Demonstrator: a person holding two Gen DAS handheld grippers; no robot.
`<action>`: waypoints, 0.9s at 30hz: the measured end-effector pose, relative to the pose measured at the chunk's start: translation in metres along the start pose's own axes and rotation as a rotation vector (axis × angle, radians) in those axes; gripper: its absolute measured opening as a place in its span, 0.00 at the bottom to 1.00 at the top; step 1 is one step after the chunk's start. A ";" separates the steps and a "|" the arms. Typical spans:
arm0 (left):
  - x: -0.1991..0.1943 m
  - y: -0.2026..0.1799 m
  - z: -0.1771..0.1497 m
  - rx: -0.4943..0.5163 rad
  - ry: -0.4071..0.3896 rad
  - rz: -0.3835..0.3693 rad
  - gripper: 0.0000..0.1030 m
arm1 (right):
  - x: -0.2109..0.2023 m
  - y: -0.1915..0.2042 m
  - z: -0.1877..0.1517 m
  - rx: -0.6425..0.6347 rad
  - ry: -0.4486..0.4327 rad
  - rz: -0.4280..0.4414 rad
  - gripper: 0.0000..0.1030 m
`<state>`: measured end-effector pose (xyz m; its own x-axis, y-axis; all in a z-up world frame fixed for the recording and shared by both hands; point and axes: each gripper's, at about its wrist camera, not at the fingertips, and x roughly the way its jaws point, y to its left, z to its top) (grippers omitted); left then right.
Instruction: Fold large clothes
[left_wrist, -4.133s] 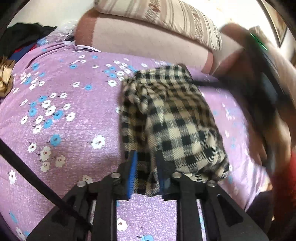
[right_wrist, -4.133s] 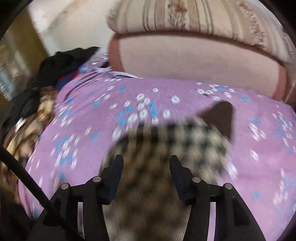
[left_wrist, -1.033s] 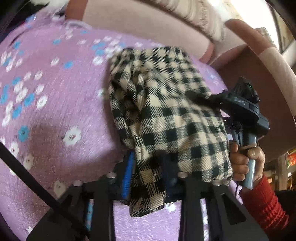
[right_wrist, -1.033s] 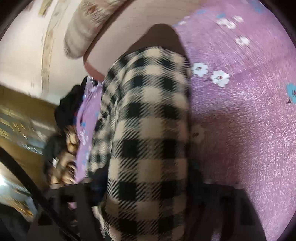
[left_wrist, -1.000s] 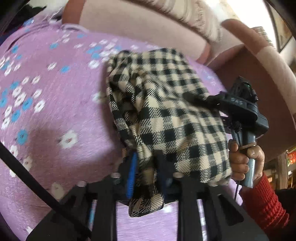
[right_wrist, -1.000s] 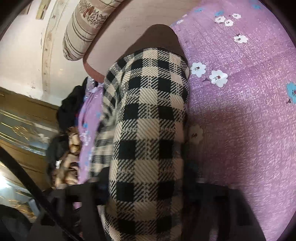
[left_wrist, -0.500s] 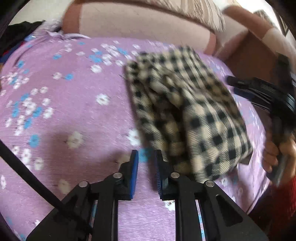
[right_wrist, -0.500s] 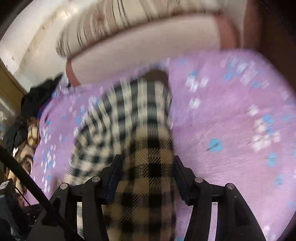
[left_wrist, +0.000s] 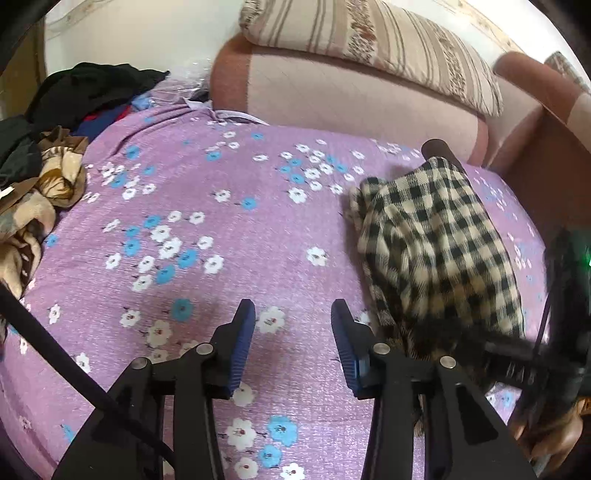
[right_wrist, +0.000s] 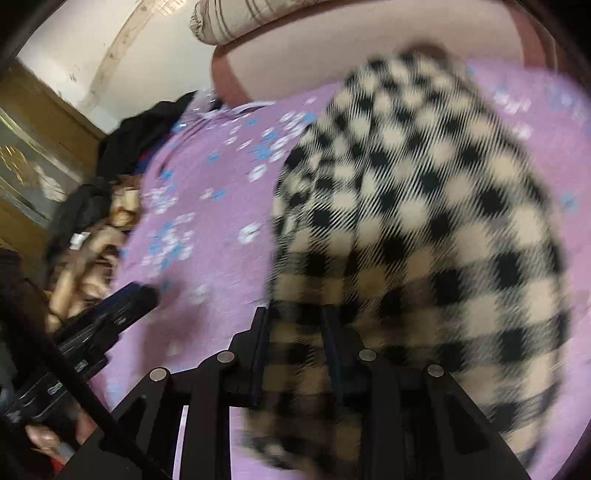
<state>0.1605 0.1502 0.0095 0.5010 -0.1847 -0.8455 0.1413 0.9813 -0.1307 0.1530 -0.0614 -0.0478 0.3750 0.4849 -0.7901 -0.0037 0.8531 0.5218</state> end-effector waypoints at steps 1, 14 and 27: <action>-0.001 0.002 0.001 -0.008 -0.003 0.007 0.40 | 0.004 0.000 -0.003 0.024 0.019 0.028 0.33; -0.003 0.007 -0.001 -0.018 -0.030 0.086 0.44 | -0.029 0.037 -0.008 -0.179 0.012 -0.033 0.32; 0.013 0.013 0.004 -0.037 0.004 0.081 0.45 | 0.074 0.019 0.128 -0.211 0.093 -0.361 0.32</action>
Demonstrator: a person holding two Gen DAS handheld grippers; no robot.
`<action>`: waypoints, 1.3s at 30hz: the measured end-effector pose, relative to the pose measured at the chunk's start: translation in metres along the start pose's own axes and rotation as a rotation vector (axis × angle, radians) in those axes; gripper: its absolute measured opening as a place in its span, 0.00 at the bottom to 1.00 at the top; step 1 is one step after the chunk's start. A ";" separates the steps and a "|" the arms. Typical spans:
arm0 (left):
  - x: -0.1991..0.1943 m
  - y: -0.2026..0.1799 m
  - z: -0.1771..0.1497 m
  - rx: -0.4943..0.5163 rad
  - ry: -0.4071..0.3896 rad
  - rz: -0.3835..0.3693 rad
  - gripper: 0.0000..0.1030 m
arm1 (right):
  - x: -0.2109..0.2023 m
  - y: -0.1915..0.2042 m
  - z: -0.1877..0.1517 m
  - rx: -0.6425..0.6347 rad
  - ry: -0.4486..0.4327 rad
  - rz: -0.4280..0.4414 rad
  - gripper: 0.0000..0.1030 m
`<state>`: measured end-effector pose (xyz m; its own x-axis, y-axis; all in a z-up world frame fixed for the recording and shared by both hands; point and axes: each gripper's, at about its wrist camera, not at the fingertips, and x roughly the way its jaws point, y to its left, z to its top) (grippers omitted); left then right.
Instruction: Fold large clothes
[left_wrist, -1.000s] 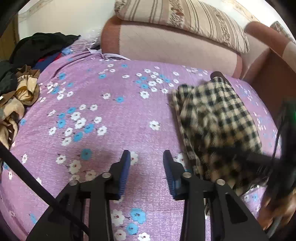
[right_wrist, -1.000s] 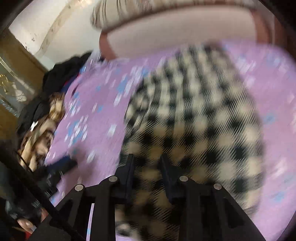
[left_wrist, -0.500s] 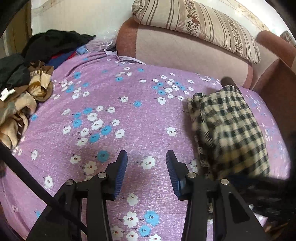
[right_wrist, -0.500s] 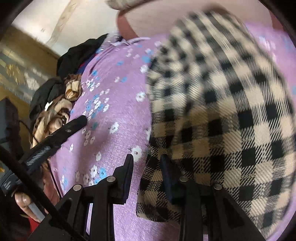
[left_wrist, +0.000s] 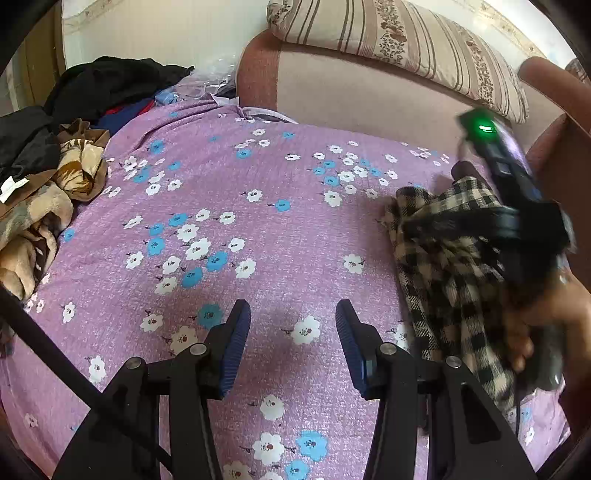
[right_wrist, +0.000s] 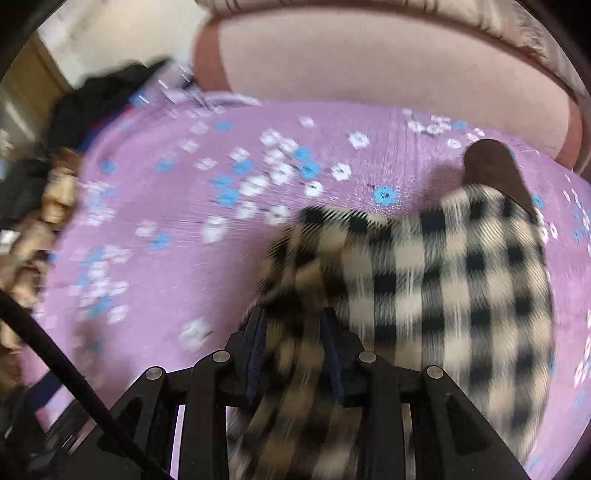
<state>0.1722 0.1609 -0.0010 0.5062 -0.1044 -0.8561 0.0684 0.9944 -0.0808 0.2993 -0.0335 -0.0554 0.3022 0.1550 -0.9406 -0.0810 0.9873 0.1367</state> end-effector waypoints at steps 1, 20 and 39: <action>0.001 0.000 0.000 -0.005 0.004 -0.002 0.45 | 0.007 0.001 0.006 -0.008 0.010 -0.015 0.32; -0.003 -0.088 -0.053 0.152 0.113 -0.487 0.65 | -0.157 -0.094 -0.213 0.008 -0.161 -0.029 0.70; -0.015 -0.107 -0.073 0.310 0.166 -0.367 0.09 | -0.147 -0.135 -0.270 0.164 -0.238 -0.075 0.26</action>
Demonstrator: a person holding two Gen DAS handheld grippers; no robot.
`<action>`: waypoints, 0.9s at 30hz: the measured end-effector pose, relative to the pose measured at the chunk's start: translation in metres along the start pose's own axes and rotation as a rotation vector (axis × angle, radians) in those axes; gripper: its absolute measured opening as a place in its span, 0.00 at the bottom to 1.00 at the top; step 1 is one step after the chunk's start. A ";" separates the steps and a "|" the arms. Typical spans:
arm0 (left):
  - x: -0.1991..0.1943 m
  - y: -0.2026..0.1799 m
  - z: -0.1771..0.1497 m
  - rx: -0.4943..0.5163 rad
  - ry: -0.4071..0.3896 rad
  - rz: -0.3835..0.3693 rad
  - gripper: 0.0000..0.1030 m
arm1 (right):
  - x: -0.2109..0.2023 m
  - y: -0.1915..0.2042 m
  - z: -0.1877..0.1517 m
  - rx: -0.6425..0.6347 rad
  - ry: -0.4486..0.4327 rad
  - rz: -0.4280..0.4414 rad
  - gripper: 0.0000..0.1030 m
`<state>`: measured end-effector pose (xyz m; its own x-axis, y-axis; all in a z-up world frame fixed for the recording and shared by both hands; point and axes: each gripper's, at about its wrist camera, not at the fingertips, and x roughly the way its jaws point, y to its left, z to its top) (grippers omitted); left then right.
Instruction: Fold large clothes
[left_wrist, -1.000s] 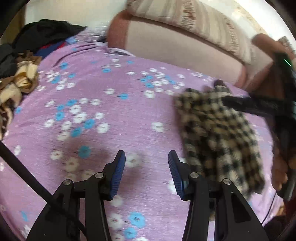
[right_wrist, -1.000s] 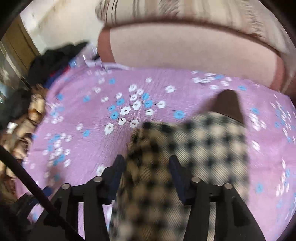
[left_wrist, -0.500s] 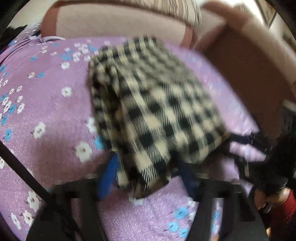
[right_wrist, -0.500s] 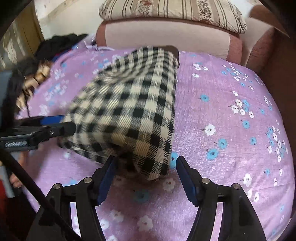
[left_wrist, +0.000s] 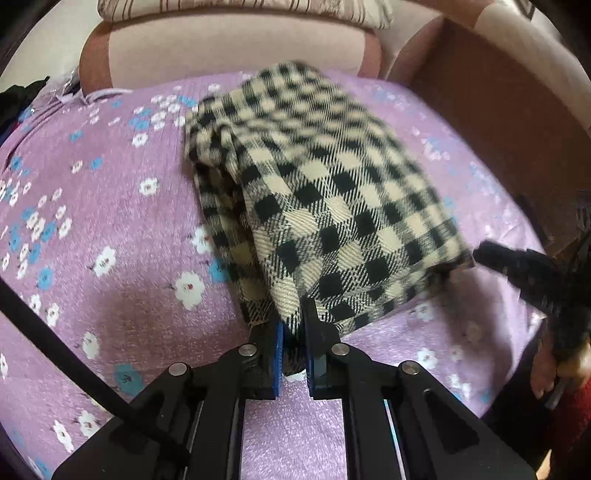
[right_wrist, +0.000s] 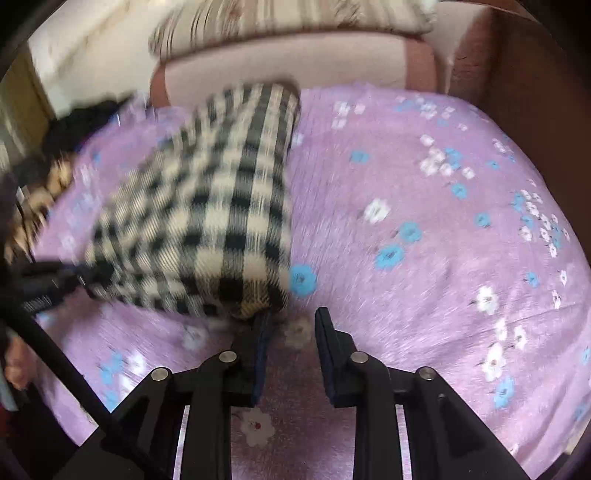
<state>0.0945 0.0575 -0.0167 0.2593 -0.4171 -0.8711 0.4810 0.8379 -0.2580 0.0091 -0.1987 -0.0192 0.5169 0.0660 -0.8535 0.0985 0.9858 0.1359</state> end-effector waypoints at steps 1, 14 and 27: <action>-0.007 0.003 0.000 -0.006 -0.014 -0.013 0.09 | -0.007 -0.004 0.003 0.014 -0.034 0.003 0.26; -0.054 0.025 0.001 -0.102 -0.275 0.326 0.62 | 0.028 0.054 0.023 -0.067 -0.056 0.024 0.29; -0.089 0.014 -0.019 -0.177 -0.380 0.493 0.71 | -0.007 0.105 0.010 -0.229 -0.252 -0.057 0.36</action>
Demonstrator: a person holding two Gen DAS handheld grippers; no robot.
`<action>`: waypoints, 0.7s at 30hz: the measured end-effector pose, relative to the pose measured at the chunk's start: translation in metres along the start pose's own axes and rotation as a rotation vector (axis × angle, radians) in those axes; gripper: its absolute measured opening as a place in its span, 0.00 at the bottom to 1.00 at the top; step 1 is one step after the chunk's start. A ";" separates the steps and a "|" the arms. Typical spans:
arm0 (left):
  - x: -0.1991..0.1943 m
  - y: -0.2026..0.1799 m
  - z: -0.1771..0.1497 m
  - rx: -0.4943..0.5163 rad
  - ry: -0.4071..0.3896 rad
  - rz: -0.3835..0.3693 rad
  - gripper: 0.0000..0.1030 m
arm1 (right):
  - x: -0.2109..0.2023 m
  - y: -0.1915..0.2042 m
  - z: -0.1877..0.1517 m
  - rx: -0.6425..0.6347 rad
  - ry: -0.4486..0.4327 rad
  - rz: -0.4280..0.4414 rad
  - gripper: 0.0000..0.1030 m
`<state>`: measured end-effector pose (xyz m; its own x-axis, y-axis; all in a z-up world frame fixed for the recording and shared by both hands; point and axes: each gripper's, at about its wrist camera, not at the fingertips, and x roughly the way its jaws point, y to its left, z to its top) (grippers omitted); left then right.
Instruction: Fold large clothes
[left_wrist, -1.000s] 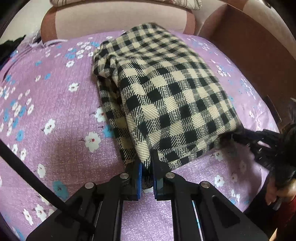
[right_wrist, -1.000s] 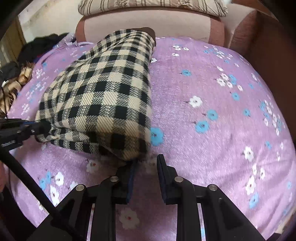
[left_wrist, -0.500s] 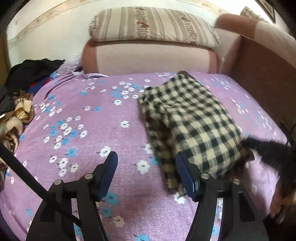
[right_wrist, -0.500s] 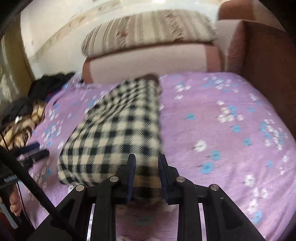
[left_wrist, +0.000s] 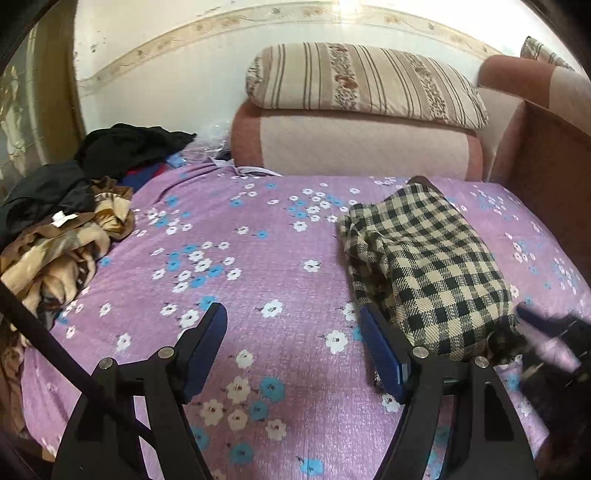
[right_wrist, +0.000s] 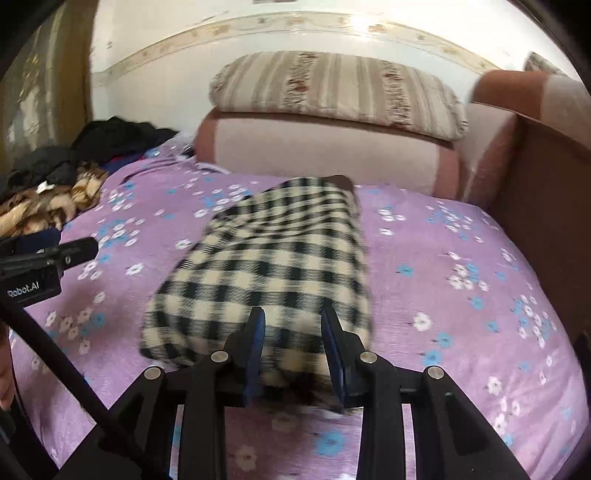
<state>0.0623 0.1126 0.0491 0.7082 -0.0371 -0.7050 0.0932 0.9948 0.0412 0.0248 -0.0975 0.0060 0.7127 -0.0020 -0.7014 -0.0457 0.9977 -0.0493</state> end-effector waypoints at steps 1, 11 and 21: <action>-0.004 -0.001 -0.001 -0.001 -0.006 0.008 0.72 | 0.008 0.006 -0.001 -0.011 0.046 0.053 0.42; -0.082 0.002 -0.029 -0.066 -0.209 0.083 1.00 | -0.006 0.011 -0.024 0.055 0.159 0.201 0.56; -0.087 0.000 -0.060 -0.162 -0.062 -0.065 1.00 | -0.055 -0.032 -0.046 0.216 0.104 0.042 0.66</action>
<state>-0.0416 0.1220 0.0681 0.7464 -0.1029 -0.6575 0.0299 0.9922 -0.1214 -0.0448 -0.1323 0.0138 0.6368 0.0439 -0.7698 0.0854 0.9882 0.1270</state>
